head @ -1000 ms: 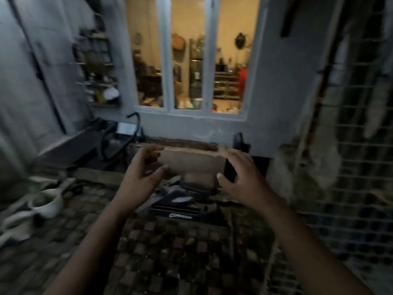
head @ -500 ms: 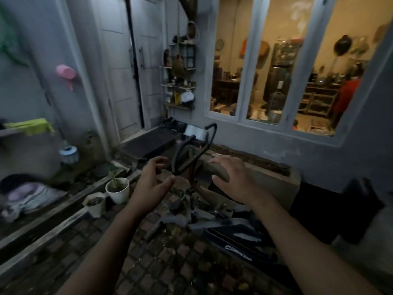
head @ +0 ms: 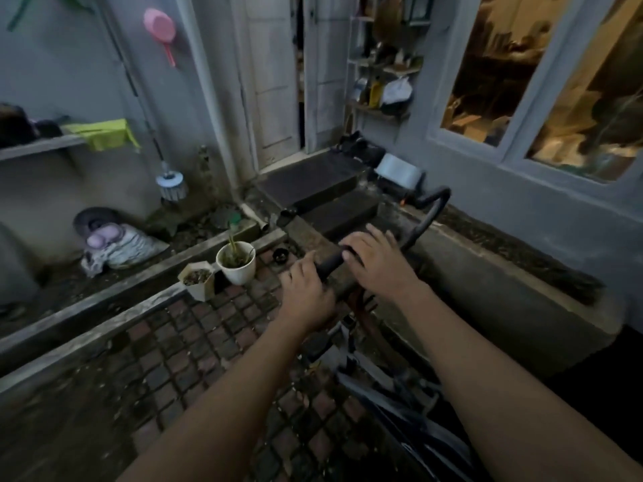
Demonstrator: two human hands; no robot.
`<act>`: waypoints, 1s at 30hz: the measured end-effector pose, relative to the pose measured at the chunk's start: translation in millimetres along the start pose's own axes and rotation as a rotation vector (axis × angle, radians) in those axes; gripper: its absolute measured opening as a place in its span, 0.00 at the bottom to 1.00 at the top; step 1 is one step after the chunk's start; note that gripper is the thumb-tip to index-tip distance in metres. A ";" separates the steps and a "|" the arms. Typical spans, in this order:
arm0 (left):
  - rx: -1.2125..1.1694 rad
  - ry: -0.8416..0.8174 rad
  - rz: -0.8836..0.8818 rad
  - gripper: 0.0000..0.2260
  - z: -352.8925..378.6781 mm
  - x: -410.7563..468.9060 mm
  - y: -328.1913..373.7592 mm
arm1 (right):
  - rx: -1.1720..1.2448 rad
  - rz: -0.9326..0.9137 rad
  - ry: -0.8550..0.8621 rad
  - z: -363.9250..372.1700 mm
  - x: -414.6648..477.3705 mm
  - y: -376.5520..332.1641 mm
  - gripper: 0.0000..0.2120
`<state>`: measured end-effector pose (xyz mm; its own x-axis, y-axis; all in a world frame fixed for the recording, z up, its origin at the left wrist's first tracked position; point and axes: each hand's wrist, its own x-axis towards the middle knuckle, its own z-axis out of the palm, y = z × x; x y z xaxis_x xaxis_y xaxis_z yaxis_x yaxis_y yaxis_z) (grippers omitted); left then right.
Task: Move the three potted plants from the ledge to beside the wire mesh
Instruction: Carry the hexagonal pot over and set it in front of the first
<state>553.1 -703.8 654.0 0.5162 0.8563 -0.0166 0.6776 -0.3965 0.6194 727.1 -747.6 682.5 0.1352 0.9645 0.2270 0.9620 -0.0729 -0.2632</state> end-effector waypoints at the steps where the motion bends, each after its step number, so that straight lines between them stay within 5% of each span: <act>1: -0.027 -0.016 -0.003 0.22 -1.2 8.8 -6.8 | -0.038 -0.036 0.007 2.6 11.9 4.6 0.17; 3: -0.109 -0.106 0.015 0.09 -3.4 16.7 -18.0 | -0.174 -0.126 -0.014 4.8 32.0 8.0 0.19; 14: -0.294 -0.326 0.186 0.04 -6.0 44.1 -53.4 | -0.357 0.045 -0.262 -1.9 79.5 -1.5 0.27; 17: -0.292 -0.483 0.271 0.12 -4.7 61.3 -65.7 | -0.365 0.161 -0.357 -6.7 84.1 -8.8 0.24; 23: -0.303 -0.774 0.536 0.06 -47.5 111.4 -90.0 | -0.309 0.355 -0.571 -6.6 107.7 -33.7 0.11; 30: -0.512 -0.523 0.410 0.19 -127.6 218.4 -157.6 | -0.164 0.326 -0.346 45.5 197.7 -73.4 0.11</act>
<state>492.2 -412.1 652.9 0.9317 0.3631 0.0032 0.1276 -0.3356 0.9333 672.4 -540.0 704.0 0.3753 0.9104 -0.1742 0.9111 -0.3968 -0.1112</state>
